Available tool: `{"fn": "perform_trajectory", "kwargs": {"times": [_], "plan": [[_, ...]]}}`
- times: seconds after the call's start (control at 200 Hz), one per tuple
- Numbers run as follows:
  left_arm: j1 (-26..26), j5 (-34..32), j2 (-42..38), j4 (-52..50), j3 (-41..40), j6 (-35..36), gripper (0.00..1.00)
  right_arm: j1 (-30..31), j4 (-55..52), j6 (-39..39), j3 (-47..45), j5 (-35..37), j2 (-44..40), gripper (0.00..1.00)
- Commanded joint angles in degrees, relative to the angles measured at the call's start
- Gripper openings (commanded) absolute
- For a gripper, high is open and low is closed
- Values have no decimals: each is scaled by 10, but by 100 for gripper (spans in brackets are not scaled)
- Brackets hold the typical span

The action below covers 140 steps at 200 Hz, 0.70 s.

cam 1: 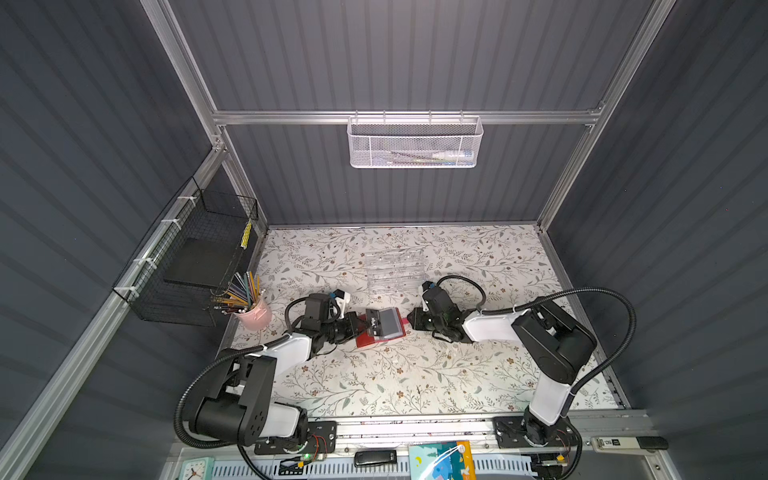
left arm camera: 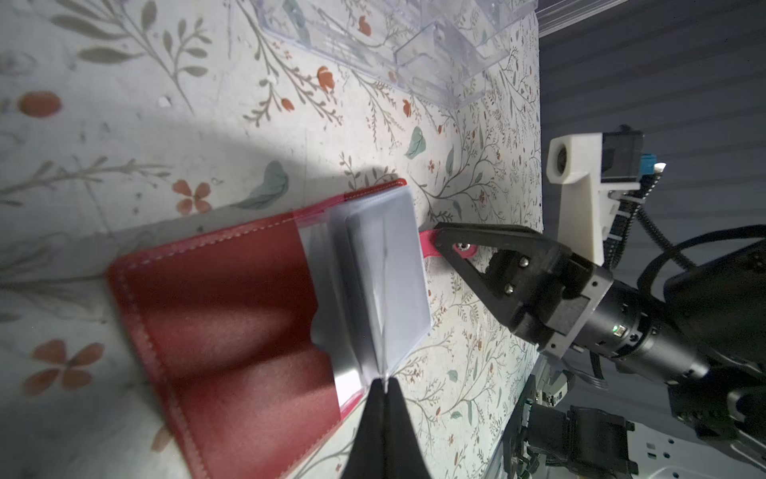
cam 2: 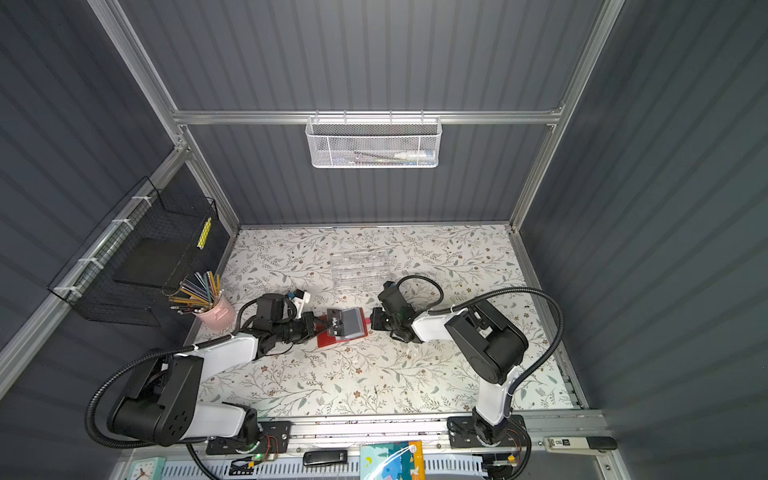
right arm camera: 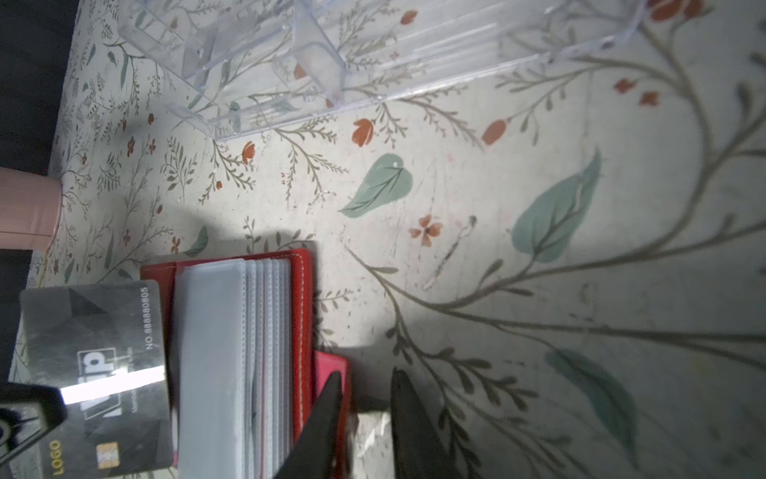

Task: Take the credit cards out of the card holder
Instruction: Take out the credit card from the card slot.

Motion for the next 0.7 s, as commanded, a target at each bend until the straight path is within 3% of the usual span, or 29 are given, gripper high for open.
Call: {"fn": "perform_trajectory", "kwargs": {"times": [0.0, 0.195, 0.475, 0.55, 0.695], "plan": [[2, -3, -19, -42, 25, 26, 0, -3, -86, -10, -23, 15, 0, 31], [-5, -31, -47, -112, 57, 54, 0, -3, -97, -23, -27, 17, -36, 48], [-16, -79, -62, -223, 151, 93, 0, -3, -143, -55, -26, 36, -119, 84], [-24, -106, -55, -262, 195, 113, 0, -3, -165, -64, -19, 45, -143, 98], [-37, -140, -9, -355, 314, 178, 0, -12, -191, -59, -11, 52, -182, 99]]}}
